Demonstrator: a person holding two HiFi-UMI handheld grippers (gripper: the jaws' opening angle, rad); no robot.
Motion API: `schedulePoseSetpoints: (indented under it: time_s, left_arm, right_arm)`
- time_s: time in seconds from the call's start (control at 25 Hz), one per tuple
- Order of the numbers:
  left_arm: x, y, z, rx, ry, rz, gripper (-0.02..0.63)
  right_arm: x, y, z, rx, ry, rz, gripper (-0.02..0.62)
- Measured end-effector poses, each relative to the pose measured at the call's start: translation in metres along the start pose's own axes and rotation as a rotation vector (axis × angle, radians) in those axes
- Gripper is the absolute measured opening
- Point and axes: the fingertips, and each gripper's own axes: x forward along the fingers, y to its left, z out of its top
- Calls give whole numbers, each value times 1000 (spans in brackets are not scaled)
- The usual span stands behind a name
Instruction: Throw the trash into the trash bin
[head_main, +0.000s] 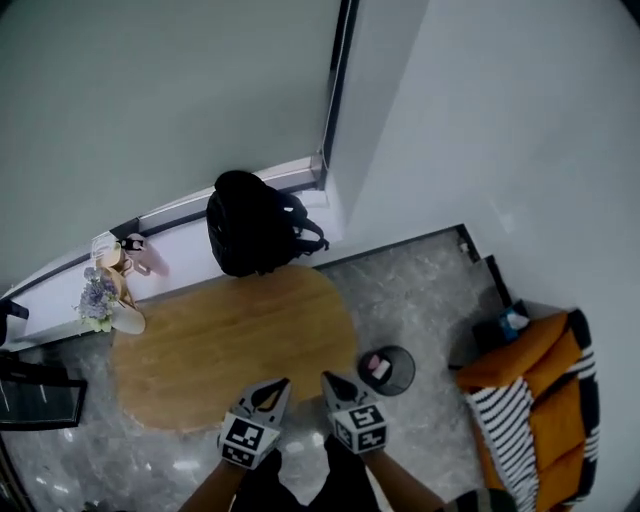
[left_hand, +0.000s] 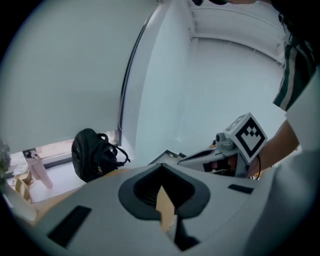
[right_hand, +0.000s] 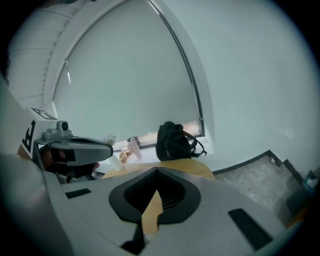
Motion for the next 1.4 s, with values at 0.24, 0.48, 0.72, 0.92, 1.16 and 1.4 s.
schedulePoseSetpoints:
  time_s: [0.24,0.48,0.72,0.92,1.16,1.4]
  left_arm:
    - [-74,50,68,10,-155,127,-3]
    - [-121,81,114,76,-259,186,-3]
    - [-147,105,141,93,-319,228,-2]
    - [-163,107,139,76,-335,243,-3]
    - [-171,110,140,99,-341,253,-2]
    - [-177,104,134,88,-349,250,-2]
  right_arm:
    - [-17,58,92,-103,-147,38,-3]
    - [-40,103,167,-190,-281,52,-3]
    - [-56,120,206,-236,-375,51,-4]
    - [-66,123,210,-244,-400,44,-5]
    - [-62,130,214,-212,-401,47,-5]
    - [-63,145,209,-225,-408,66,-4]
